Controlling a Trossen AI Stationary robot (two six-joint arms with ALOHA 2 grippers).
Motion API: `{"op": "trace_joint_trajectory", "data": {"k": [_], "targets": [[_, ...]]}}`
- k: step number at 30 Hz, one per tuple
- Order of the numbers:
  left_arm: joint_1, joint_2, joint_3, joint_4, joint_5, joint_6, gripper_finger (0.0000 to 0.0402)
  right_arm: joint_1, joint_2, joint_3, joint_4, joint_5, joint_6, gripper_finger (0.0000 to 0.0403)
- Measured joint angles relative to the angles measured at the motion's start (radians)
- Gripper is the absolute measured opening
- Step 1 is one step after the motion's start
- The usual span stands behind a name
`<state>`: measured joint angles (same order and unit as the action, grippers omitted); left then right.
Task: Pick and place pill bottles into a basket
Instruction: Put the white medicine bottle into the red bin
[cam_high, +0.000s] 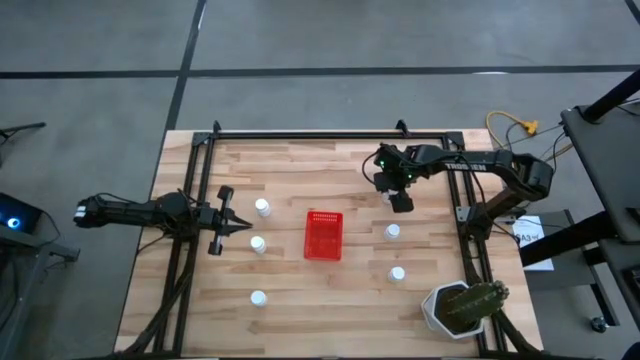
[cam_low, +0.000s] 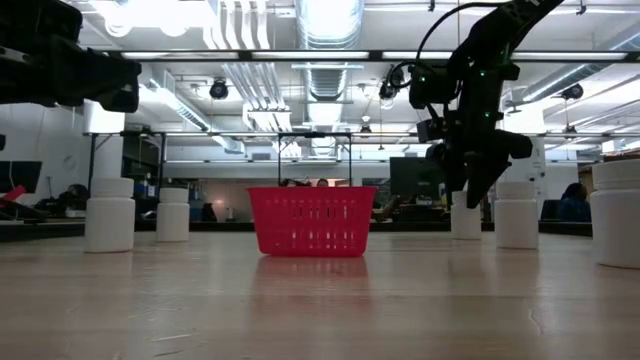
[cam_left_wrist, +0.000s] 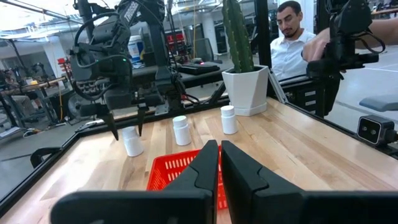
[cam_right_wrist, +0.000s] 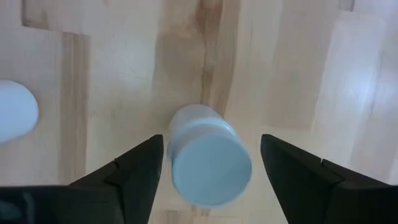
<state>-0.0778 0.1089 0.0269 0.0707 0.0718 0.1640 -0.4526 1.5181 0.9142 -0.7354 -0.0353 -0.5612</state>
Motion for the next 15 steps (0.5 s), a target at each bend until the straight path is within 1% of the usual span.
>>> {"op": "trace_joint_trajectory", "data": {"k": [8, 15], "targets": [[0.0, 0.0, 0.0, 0.0, 0.0, 0.0, 0.0002, 0.0, 0.0, 0.0, 0.0, -0.003, 0.004, 0.0254], [0.0, 0.0, 0.0, 0.0, 0.0, 0.0, 0.0002, 0.0, 0.0, 0.0, -0.022, -0.003, 0.005, 0.0237]]}}
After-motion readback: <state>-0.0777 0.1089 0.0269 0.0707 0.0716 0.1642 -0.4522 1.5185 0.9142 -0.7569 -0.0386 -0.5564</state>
